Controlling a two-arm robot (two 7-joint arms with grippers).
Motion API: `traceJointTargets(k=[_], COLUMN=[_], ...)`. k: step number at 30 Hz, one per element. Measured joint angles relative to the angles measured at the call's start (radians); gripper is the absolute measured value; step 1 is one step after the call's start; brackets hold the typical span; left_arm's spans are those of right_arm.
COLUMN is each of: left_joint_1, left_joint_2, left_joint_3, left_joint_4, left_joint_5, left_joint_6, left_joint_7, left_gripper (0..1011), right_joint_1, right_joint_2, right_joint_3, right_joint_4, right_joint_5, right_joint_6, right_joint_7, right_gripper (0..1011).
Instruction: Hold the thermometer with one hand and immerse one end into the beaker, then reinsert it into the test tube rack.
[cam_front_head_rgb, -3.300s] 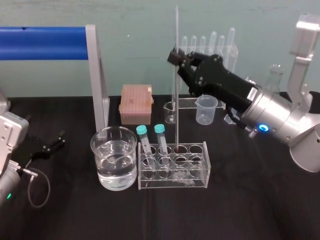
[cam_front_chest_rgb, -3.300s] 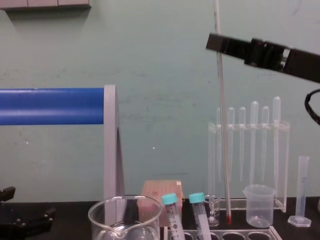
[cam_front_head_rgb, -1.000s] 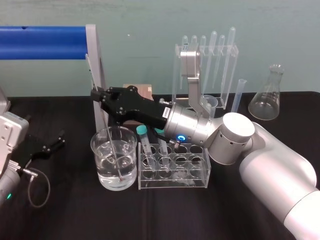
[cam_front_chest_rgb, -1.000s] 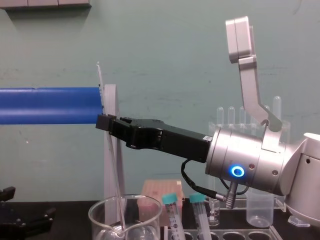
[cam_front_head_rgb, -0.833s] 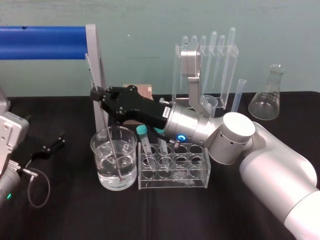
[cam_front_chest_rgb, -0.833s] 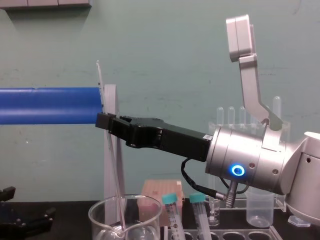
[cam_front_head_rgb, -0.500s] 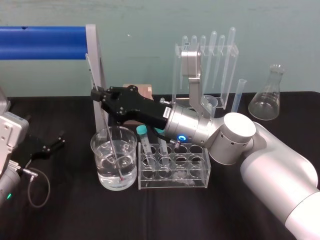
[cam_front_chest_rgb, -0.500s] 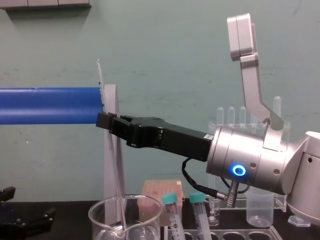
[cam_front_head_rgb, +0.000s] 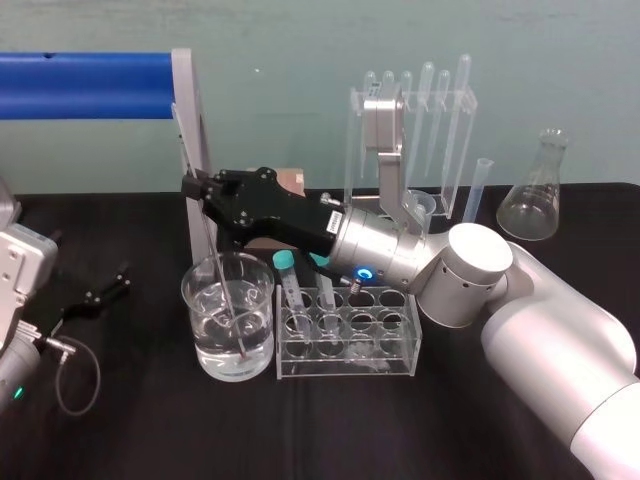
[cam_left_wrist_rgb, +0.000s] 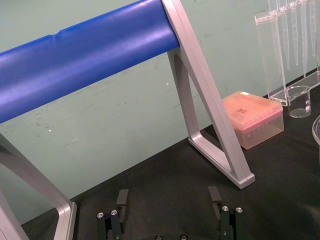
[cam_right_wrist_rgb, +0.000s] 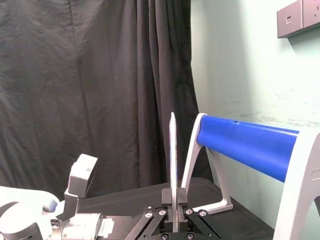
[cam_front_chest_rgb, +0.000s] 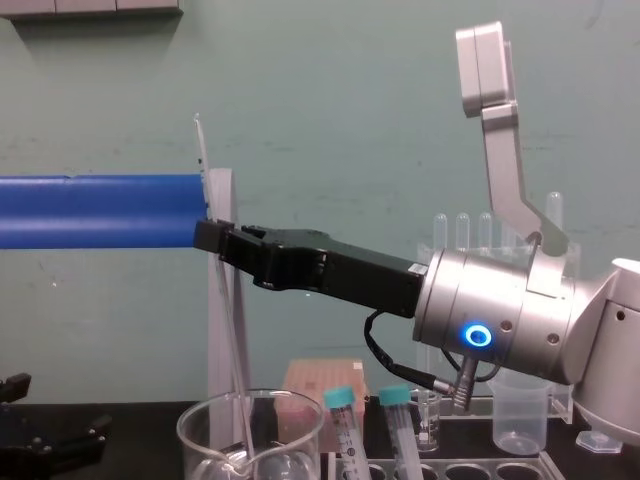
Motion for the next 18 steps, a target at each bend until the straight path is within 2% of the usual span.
traceJointTargets(k=[18], left_joint_1=[0.000], left_joint_2=[0.000], left_joint_3=[0.000], left_joint_4=[0.000], left_joint_5=[0.000], left_joint_6=[0.000], left_joint_7=[0.000], left_gripper=[1008], right_joint_1=[0.002], right_joint_2=[0.001], right_joint_3=[-0.001], right_joint_4=[0.002], right_joint_5=[0.001], right_joint_6=[0.002], right_joint_7=[0.005], right_gripper=[56])
